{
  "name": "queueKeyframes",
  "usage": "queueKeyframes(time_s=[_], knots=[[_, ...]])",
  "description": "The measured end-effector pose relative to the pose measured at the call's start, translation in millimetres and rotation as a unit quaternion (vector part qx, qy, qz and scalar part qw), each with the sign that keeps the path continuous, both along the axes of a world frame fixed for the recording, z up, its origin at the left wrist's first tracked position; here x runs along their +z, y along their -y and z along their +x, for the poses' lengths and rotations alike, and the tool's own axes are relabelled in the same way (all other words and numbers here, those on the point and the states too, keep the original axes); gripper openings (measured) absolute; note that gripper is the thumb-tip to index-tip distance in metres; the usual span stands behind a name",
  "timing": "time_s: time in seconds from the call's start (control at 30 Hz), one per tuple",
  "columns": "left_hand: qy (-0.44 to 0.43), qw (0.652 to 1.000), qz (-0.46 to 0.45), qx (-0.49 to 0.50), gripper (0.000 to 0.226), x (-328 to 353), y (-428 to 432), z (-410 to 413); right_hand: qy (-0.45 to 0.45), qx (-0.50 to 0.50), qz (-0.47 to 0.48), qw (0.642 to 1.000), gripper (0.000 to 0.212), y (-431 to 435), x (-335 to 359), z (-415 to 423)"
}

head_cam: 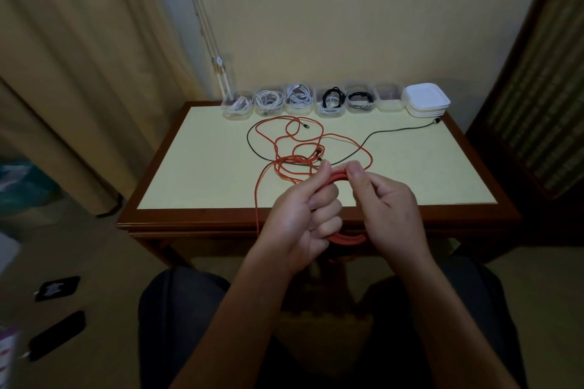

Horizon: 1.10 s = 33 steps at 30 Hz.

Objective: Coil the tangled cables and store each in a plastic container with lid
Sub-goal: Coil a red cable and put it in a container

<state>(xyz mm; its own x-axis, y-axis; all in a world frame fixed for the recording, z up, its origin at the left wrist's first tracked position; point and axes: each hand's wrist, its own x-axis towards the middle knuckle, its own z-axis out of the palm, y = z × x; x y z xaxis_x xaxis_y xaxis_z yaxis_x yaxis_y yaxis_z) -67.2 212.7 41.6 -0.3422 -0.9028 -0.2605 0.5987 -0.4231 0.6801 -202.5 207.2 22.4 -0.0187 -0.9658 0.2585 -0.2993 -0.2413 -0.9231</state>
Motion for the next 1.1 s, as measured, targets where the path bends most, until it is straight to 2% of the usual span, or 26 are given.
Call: queueKeyframes(time_s=[0.07,0.13,0.33,0.47,0.53,0.63,0.73,0.87,0.97,1.1], knots=[[-0.025,0.999,0.016,0.022,0.022,1,3,3,0.011,-0.002,0.012,1.000,0.049,2,0,-2],[-0.072,0.995,0.038,0.051,0.032,3,7,9,0.015,-0.014,0.013,1.000,0.043,4,0,-6],[-0.214,0.964,0.061,0.145,0.034,12,16,58,-0.039,-0.066,0.026,0.997,0.025,9,-11,-36],[-0.260,0.933,0.062,0.239,0.037,12,15,99,-0.043,-0.115,0.034,0.992,0.016,12,-20,-55],[-0.257,0.921,0.066,0.284,0.039,13,12,110,-0.055,-0.138,0.027,0.989,0.016,12,-21,-62],[-0.186,0.919,0.067,0.341,0.039,16,9,110,-0.093,-0.151,0.021,0.984,0.013,10,-20,-61],[-0.085,0.922,0.061,0.374,0.031,14,10,102,-0.149,-0.152,0.012,0.977,0.012,8,-21,-55],[0.062,0.907,0.018,0.417,0.027,16,11,81,-0.242,-0.127,-0.020,0.962,0.015,8,-24,-48],[0.193,0.897,-0.033,0.397,0.032,14,9,60,-0.279,-0.082,-0.048,0.956,0.020,5,-23,-36],[0.354,0.873,-0.120,0.313,0.038,4,6,39,-0.245,-0.042,-0.054,0.967,0.033,-2,-16,-17]])
